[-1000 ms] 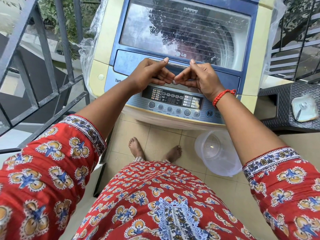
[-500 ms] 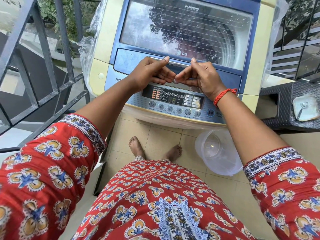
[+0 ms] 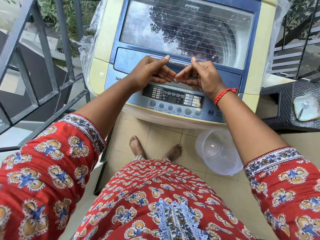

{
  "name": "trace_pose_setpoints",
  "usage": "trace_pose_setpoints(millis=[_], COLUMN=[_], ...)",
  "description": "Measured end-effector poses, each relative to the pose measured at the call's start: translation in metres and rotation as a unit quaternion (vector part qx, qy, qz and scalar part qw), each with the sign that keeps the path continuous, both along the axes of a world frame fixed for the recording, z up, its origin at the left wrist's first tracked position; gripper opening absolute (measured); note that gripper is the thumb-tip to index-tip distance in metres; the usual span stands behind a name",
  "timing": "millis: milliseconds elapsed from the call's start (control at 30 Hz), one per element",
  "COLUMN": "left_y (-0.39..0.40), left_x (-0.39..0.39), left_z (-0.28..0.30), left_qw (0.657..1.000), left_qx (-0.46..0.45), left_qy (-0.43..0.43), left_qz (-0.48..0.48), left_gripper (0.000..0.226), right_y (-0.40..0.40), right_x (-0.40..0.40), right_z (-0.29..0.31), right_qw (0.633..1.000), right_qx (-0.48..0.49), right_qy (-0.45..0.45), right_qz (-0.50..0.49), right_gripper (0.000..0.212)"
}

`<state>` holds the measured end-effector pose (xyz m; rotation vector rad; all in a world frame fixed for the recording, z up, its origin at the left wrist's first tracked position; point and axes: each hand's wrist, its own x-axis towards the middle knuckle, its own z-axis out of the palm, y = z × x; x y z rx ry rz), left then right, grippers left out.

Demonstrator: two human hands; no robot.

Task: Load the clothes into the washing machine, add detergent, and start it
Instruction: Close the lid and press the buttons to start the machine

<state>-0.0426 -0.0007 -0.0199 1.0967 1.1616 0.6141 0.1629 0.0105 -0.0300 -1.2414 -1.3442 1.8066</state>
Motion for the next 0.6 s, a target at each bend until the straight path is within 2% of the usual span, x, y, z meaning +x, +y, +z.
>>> trace_pose_setpoints(millis=[600], left_y=[-0.0004], left_x=[-0.0005], left_z=[0.0013], left_qw=[1.000], left_qx=[0.000], left_qy=[0.007], left_qz=[0.000], left_gripper=[0.051], right_y=[0.0007], right_x=[0.0005], right_z=[-0.0002], right_qw=[1.000], right_qx=[-0.003], right_qy=[0.003], right_qz=[0.002], right_gripper=[0.057])
